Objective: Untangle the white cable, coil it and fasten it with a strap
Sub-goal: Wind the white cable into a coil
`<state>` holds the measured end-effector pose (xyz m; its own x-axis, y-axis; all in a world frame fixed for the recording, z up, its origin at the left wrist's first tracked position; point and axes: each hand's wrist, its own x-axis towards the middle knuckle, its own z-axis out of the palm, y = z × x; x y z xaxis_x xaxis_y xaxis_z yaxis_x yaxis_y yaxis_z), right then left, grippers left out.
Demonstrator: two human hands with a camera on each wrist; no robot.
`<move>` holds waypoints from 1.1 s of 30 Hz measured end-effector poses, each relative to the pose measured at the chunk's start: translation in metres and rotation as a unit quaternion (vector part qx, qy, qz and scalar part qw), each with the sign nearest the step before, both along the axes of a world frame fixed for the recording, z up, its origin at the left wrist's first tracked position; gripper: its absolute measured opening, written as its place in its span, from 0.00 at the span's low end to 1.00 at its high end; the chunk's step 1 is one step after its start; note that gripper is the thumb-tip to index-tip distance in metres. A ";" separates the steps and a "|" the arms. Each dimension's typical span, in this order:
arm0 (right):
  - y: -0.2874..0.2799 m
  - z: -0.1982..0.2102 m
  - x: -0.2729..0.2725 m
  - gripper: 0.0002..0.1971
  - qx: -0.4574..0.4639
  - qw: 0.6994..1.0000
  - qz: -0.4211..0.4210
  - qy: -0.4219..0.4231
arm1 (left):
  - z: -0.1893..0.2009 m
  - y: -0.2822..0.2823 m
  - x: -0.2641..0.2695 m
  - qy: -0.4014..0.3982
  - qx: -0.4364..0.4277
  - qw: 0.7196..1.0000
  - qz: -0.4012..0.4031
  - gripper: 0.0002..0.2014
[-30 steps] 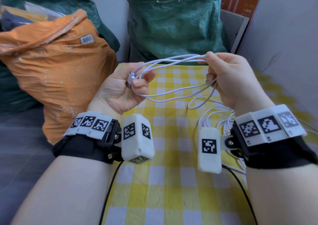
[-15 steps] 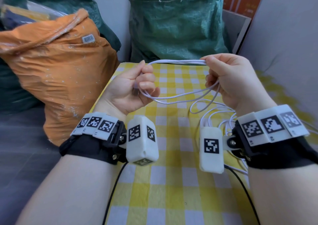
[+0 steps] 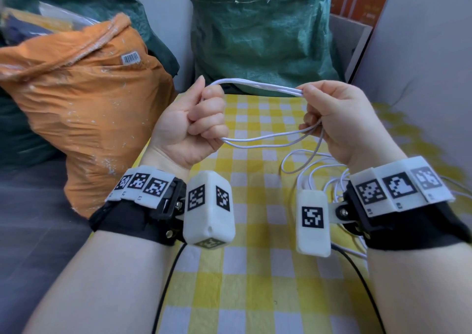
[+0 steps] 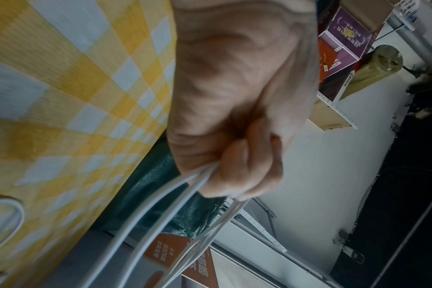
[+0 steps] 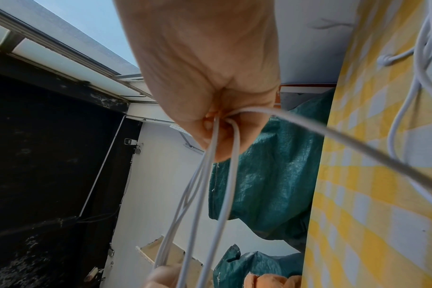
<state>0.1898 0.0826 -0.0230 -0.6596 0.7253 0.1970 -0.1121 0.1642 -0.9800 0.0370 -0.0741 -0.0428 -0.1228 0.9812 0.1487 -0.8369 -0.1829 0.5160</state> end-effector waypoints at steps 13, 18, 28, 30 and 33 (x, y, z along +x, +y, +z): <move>0.020 -0.003 0.017 0.09 0.129 0.978 -0.119 -0.114 | -0.011 -0.027 -0.050 -0.203 0.081 0.947 0.234 0.17; 0.028 -0.003 0.019 0.07 0.124 0.964 -0.215 -0.098 | -0.012 -0.037 -0.058 -0.251 0.119 0.896 0.347 0.24; 0.010 -0.002 0.006 0.12 0.109 0.983 -0.092 -0.118 | 0.016 -0.014 -0.023 0.038 0.027 0.904 0.425 0.17; 0.001 0.000 0.003 0.10 0.116 0.982 -0.032 -0.146 | 0.020 -0.007 -0.012 0.116 0.011 0.905 0.409 0.16; -0.015 0.004 0.003 0.06 0.128 0.977 0.056 -0.163 | 0.023 0.000 0.004 0.226 -0.003 0.904 0.362 0.15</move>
